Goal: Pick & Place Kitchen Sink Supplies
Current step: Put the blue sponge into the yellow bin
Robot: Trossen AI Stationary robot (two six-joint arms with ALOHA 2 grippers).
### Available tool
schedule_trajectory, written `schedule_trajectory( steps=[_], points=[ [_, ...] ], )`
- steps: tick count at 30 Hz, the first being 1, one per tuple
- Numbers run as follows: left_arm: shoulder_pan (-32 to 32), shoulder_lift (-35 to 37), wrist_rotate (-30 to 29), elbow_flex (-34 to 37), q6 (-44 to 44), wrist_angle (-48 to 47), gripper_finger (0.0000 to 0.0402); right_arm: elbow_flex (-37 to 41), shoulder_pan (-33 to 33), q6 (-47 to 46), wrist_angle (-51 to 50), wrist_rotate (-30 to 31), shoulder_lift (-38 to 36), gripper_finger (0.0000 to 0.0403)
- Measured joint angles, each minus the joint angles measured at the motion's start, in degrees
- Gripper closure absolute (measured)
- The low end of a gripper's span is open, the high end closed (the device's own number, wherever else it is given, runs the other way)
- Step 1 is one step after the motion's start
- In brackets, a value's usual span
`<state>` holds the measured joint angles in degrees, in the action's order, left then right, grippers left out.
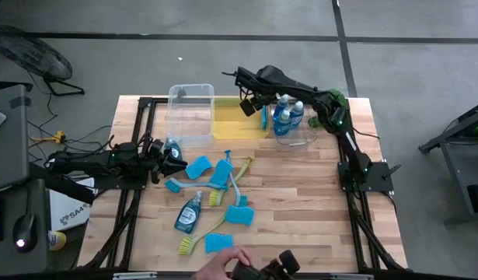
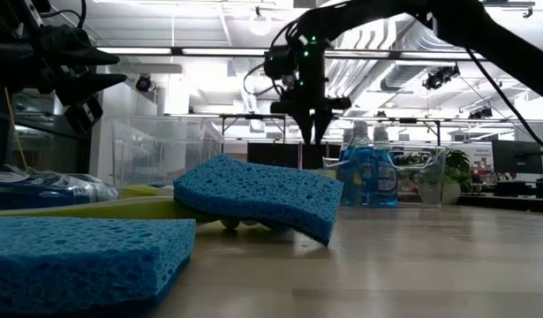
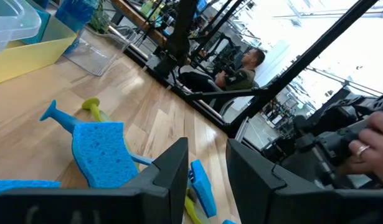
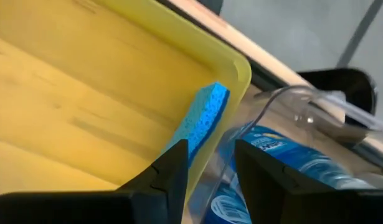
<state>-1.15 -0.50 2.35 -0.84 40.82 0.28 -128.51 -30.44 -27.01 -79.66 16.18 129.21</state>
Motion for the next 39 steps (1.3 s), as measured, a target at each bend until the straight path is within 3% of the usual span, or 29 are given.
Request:
schedule_trajectory(
  steps=[18, 39],
  points=[
    [0.0, 0.0, 0.0, 0.0, 0.0, 0.0, 0.0296, 0.0, 6.9, 8.9, 3.6, -2.5, -9.8, 0.0278],
    [0.0, 0.0, 0.0, 0.0, 0.0, 0.0, 0.0296, 0.0, 29.1, 16.7, 2.5, -5.0, -13.3, 0.0279]
  ],
)
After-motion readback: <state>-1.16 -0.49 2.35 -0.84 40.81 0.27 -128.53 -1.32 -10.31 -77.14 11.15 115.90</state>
